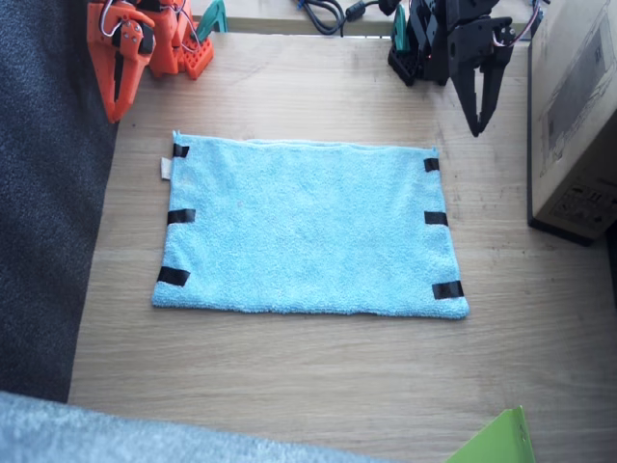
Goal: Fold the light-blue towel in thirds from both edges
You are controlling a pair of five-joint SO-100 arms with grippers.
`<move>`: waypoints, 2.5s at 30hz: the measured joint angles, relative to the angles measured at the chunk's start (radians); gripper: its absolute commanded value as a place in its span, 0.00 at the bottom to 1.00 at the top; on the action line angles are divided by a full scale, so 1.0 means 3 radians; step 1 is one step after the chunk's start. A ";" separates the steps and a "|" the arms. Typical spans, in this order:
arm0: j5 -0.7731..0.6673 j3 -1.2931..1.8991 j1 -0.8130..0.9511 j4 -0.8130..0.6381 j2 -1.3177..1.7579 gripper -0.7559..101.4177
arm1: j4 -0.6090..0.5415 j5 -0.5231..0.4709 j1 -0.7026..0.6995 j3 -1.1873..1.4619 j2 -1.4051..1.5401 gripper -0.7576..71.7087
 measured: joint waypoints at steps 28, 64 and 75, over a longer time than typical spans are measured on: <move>-0.0051 0.0000 0.0005 0.0000 0.0000 0.00 | 0.0000 -0.0082 0.0112 0.0000 0.0000 0.01; -0.0271 -0.2736 -0.0041 0.0174 -0.4285 0.00 | 0.0312 -0.0373 0.0757 -0.3329 -0.4909 0.07; -0.0271 -0.2869 -0.0317 0.0118 -0.4755 0.00 | 0.0430 -0.0363 0.0910 -0.3569 -0.5507 0.12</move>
